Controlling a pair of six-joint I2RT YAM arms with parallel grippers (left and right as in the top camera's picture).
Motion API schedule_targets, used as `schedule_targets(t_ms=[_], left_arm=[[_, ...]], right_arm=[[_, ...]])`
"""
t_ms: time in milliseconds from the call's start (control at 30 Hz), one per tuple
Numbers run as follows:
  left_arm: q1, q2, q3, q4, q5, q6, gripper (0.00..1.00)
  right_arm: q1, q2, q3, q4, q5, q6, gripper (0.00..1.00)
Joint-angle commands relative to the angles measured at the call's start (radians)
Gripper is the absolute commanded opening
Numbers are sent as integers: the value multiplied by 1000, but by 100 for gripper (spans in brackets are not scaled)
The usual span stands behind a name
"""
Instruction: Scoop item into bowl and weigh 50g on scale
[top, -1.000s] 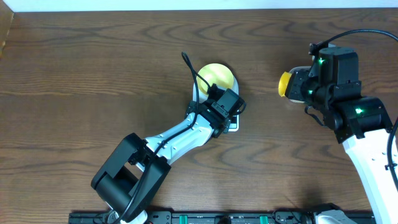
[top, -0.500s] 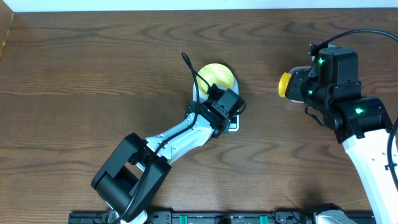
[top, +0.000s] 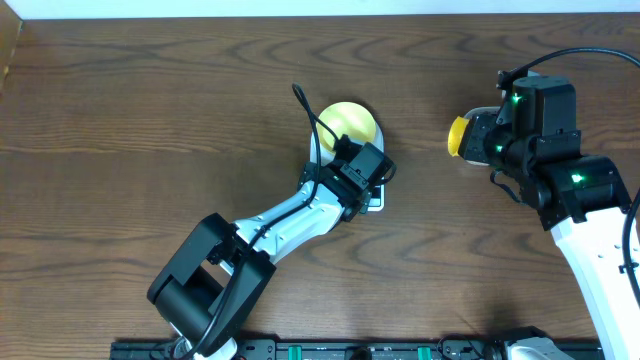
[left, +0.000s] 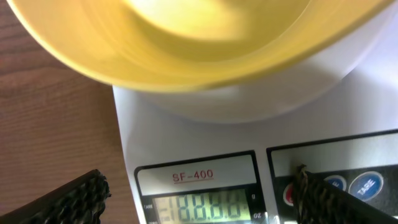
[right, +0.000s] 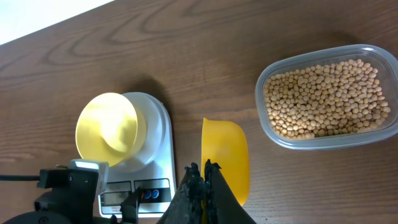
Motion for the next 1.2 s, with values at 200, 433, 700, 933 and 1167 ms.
schedule_targets(t_ms=[200,433,700,933,1167], left_arm=[[5,51,-4,-5,-16,13,96],[5,59,-4,-5,-13,13,96],[5,58,-4,-11,-14,14,96],[5,14,-3,-58,-14,17,96],[5,-39,-3,-85,-14,17,96]], right_arm=[[-7,-19,22,-2,-2,8,1],[-7,-19,22,-9,-2,8,1],[-7,-19,22,-18,2,8,1],[-7,-19,22,-26,55,8,1],[-10,-19,22,-8,59,8,1]])
